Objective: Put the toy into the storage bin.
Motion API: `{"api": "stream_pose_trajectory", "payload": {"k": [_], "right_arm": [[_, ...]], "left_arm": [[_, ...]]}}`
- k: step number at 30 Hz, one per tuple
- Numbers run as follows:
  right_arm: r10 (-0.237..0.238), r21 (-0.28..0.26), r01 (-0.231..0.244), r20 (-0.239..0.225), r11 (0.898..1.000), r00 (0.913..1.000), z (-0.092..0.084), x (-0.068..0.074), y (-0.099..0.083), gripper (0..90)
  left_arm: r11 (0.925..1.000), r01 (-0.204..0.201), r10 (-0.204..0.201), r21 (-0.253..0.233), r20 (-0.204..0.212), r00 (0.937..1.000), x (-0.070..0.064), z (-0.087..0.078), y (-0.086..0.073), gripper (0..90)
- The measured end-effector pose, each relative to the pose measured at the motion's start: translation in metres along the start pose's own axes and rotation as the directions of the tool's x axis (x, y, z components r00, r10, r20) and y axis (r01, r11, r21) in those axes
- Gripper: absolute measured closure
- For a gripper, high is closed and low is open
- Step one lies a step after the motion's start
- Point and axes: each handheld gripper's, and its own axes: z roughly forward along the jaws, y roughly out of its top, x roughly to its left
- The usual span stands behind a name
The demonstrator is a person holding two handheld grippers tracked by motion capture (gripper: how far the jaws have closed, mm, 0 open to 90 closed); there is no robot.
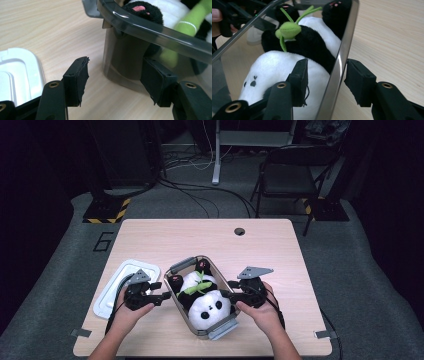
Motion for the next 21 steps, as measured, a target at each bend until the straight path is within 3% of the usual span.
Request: {"api": "stream_pose_trajectory", "payload": {"k": [5, 8, 15, 21], "right_arm": [[-0.005, -0.023, 0.004, -0.033, 1.000, 0.9995, 0.000, 0.008, 0.003, 50.7], [-0.006, -0.020, 0.006, -0.042, 1.000, 0.9991, -0.001, 0.011, 0.003, 50.7], [-0.020, -0.003, 0.020, -0.069, 1.000, 0.9974, 0.004, 0.016, 0.002, 50.7], [-0.030, 0.004, 0.031, -0.102, 1.000, 0.9944, 0.003, 0.019, 0.002, 50.3]], "left_arm": [[0.9981, 0.054, -0.054, -0.031, -0.009, 0.9985, 0.008, 0.006, 0.004, 40.7], [0.9974, 0.064, -0.064, -0.035, -0.009, 0.9979, 0.011, 0.007, 0.005, 41.1], [0.9973, 0.069, -0.069, -0.025, -0.008, 0.9976, 0.016, 0.005, 0.005, 42.4], [0.9984, 0.057, -0.056, -0.010, 0.016, 0.9983, 0.011, -0.006, 0.000, 41.5]]}}
